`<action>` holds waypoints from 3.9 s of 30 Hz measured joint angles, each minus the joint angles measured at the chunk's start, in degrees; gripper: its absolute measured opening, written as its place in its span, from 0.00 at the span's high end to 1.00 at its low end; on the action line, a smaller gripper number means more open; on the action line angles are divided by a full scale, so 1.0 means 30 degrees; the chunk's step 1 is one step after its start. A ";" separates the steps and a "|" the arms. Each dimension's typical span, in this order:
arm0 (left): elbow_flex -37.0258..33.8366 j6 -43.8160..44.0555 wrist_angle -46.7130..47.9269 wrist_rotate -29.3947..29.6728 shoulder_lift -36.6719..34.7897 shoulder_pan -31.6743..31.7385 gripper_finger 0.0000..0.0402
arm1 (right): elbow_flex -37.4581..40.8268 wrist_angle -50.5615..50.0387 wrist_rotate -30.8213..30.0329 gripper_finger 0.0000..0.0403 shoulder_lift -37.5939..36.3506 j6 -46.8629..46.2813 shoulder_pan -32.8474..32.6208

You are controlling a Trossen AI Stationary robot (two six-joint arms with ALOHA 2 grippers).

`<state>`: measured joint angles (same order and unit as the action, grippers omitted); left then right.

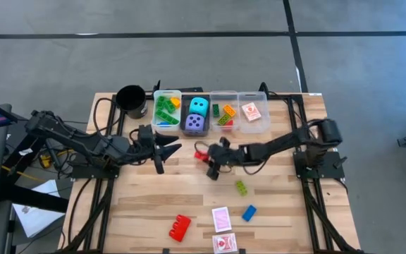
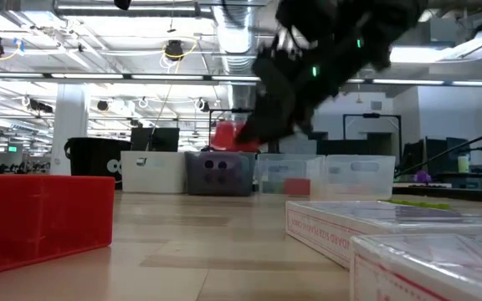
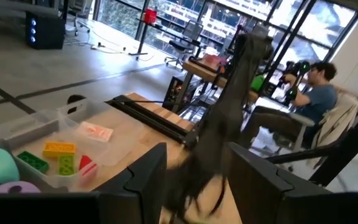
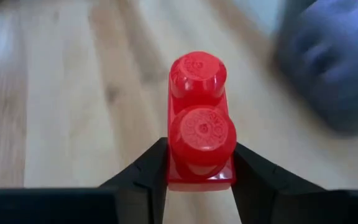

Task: Pick & Place Toys
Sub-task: Put the big red 2-stud game piece into the white bin

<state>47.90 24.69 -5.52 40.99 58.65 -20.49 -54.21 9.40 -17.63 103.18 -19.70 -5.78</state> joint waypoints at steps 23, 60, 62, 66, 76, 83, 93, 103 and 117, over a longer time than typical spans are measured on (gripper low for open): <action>0.0000 -0.1728 0.0071 -0.0022 0.0000 0.0000 0.62 | -0.1736 -0.7535 -0.3710 0.67 -0.6931 -0.1433 0.5374; 0.0015 1.5776 0.7253 -0.3425 -0.4316 0.3627 0.59 | -1.4465 -0.8365 0.3434 0.66 -0.2044 0.8245 0.2058; 0.0015 1.5428 0.6610 -0.5045 -0.4295 0.4212 0.56 | -1.4558 -0.8863 0.3434 0.66 -0.2056 0.8166 0.1829; 0.0015 1.4263 0.4809 -0.7852 -0.4299 0.4977 0.46 | -1.4529 -1.0281 0.3442 0.66 -0.1990 0.7628 0.1500; 0.0015 1.3520 0.3094 -0.9341 -0.3940 0.5610 0.19 | -1.4529 -1.0290 0.3427 0.66 -0.1997 0.7564 0.1302; 0.0000 1.4026 0.1965 -0.9664 -0.2483 0.5889 0.10 | -1.4529 -0.9977 0.3399 0.66 -0.2005 0.7527 0.1304; 0.0000 1.4017 0.0095 -1.0163 -0.1807 0.7126 0.10 | -1.4529 -1.0144 0.3940 0.66 -0.2012 0.6855 0.1266; 0.0000 1.4097 -0.0267 -1.0899 -0.1545 0.7332 0.11 | -1.4529 -1.0161 0.4017 0.66 -0.2005 0.6863 0.1166; 0.0007 1.4082 -0.1934 -1.2327 -0.0876 0.7322 0.12 | -1.4529 -0.9977 0.3926 0.66 -0.1772 0.6870 0.1253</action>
<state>47.92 66.94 -11.32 4.01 56.03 1.48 -97.80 -20.53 -5.86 97.86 0.91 -2.02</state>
